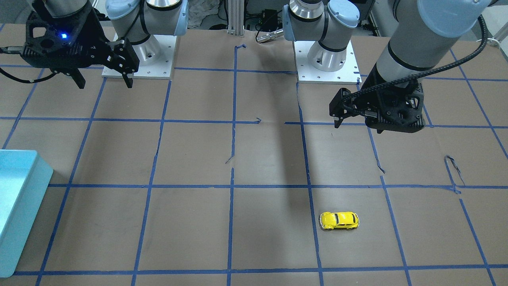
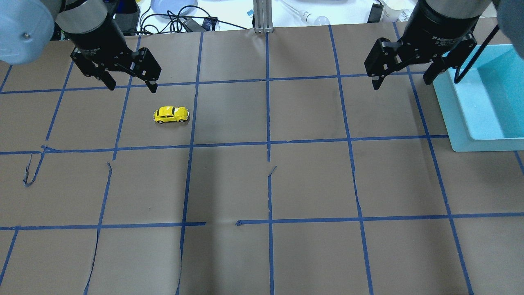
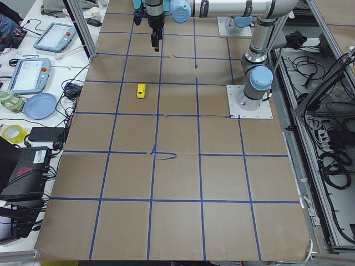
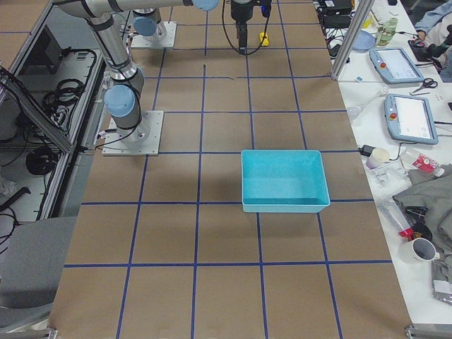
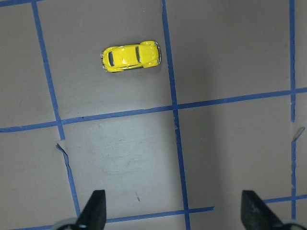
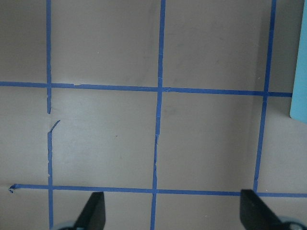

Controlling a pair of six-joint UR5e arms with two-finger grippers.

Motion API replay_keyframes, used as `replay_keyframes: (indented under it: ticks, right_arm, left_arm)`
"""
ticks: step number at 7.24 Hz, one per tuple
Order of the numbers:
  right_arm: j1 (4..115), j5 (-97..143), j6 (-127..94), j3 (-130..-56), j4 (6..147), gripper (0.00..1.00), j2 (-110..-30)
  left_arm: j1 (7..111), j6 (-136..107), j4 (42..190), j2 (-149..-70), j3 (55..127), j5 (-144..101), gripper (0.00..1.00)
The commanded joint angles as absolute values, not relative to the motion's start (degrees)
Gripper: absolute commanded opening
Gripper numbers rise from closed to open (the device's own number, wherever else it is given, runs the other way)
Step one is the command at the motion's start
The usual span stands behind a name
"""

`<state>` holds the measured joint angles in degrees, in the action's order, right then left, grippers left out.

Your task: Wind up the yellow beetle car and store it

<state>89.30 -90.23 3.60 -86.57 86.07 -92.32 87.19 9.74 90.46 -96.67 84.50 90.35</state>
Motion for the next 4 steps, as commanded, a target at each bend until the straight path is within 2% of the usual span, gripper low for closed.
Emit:
replay_keyframes:
  ticks: [1, 4]
  right_arm:
    - [89.3, -90.1, 4.2, -86.7, 86.0, 1.0, -92.2]
    - [89.4, -90.0, 3.8, -86.6, 86.1, 1.0, -89.8]
  left_arm:
    - [87.2, 9.8, 89.8, -96.4, 84.9, 90.4, 1.0]
    - [87.2, 9.8, 89.2, -96.2, 85.4, 90.1, 1.0]
